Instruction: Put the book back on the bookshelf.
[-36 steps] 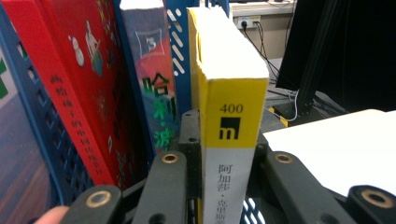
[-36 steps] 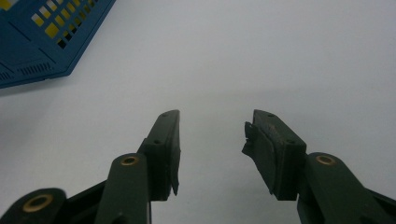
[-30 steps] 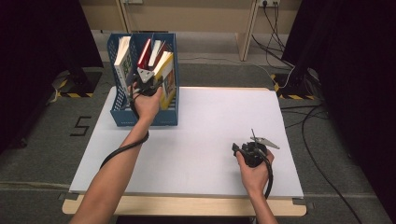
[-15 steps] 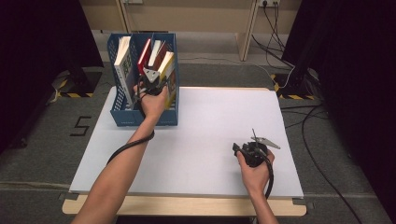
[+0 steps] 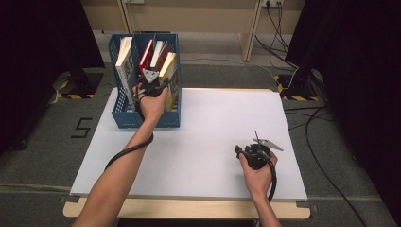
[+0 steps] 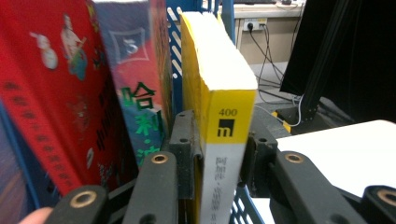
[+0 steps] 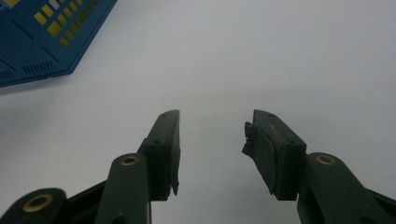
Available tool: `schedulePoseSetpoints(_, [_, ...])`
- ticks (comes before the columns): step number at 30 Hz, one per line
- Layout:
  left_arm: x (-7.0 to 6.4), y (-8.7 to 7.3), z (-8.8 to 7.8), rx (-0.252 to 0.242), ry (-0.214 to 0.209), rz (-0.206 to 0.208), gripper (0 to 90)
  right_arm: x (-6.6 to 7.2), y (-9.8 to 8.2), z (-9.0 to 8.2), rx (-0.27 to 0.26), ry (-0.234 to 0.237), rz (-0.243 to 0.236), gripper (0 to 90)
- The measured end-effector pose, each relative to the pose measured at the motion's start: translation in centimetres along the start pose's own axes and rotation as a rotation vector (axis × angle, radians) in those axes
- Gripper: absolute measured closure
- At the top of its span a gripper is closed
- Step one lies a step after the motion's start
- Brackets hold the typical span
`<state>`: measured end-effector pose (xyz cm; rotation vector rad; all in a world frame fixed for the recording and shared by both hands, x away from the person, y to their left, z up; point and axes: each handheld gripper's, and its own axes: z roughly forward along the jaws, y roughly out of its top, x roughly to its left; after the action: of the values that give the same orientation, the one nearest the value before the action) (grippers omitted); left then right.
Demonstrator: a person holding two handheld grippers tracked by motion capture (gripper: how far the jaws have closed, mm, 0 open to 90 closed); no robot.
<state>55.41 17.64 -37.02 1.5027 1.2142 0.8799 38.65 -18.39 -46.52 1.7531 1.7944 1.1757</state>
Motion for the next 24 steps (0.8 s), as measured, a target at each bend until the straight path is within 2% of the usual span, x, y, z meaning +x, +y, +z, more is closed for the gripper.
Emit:
schedulePoseSetpoints(5, [0.2, -0.2, -1.7, -0.011, -0.020, -0.033, 70.3, 0.2, 0.0, -0.1, 0.003, 0.000, 0.010, 53.2])
schedulePoseSetpoints(9, [0.3, -0.5, -2.2, -0.007, -0.022, -0.053, 73.3, 0.2, 0.0, -0.1, 0.000, -0.002, 0.007, 53.1])
schedulePoseSetpoints(18, [-0.3, -0.4, -1.7, 0.003, 0.018, -0.011, 75.4, 0.2, -0.1, 0.0, 0.006, 0.000, 0.007, 53.0])
schedulePoseSetpoints(24, [-0.5, -0.2, -1.1, 0.005, 0.033, -0.009, 75.6, 0.2, 0.0, -0.1, 0.003, 0.000, 0.008, 53.1])
